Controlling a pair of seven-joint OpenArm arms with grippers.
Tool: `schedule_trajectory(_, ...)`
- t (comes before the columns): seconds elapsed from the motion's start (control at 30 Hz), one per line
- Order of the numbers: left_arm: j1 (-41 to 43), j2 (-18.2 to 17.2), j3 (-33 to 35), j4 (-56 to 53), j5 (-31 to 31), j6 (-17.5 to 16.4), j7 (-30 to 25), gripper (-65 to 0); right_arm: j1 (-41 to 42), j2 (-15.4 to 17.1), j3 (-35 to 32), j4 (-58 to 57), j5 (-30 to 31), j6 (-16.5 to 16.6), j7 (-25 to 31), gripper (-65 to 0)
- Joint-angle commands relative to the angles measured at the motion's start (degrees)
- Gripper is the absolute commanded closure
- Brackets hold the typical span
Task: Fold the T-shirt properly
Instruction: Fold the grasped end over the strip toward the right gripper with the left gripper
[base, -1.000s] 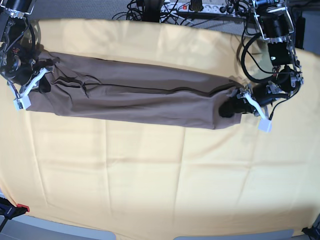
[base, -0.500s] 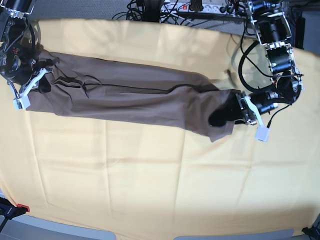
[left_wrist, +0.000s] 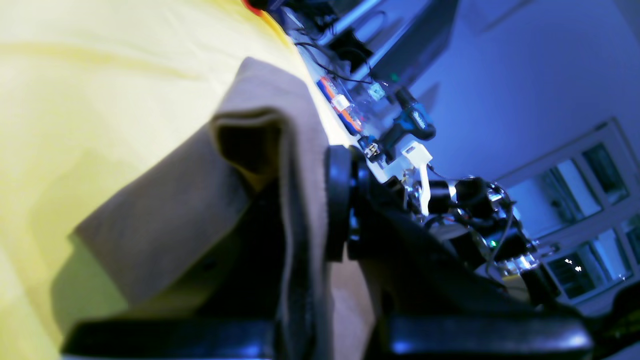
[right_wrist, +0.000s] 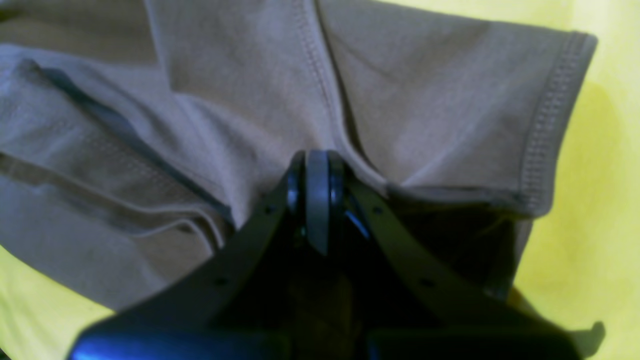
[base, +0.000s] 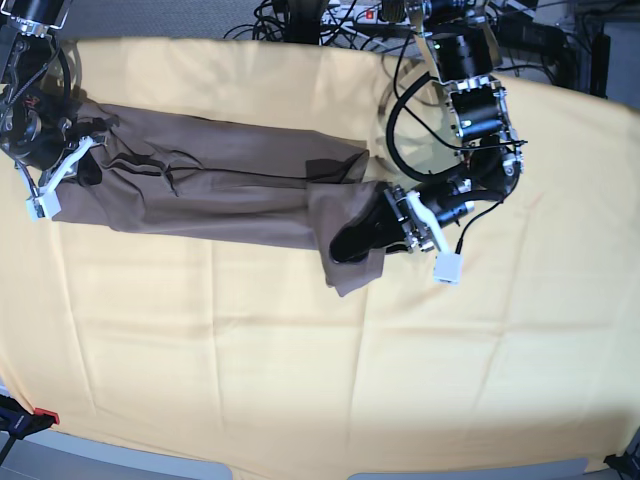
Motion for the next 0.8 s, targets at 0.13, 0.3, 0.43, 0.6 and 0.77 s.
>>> schedule_trajectory(0.13, -0.68, 2.03, 4.61, 0.50, 4.15, -0.47, -3.19, 0.0, 0.48, 1.03, 0.22, 0.55, 0.02, 0.17, -0.17, 0.0)
schedule_trajectory(0.3, -0.33, 2.03, 10.80, -0.20, 9.44, -0.47, -6.21, 0.0, 0.46, 1.20, 0.22, 0.55, 0.15, 0.17, -0.22, 0.0)
schedule_trajectory(0.43, -0.39, 2.03, 11.63, -0.20, 7.65, -0.47, -7.34, -5.1, 0.46, 1.75, 0.22, 0.55, 0.15, 0.17, -0.39, 0.0)
schedule_trajectory(0.6, -0.37, 2.05, 11.63, -0.20, 3.69, -0.11, -6.54, -40.0, 0.46, 2.10, 0.22, 0.55, 1.25, 0.15, -0.70, 0.0)
schedule_trajectory(0.77, -0.37, 2.03, 11.63, -0.20, -0.61, -0.47, -2.62, -40.4, 0.48, 2.10, 0.22, 0.55, 2.12, 0.17, -0.70, 0.0)
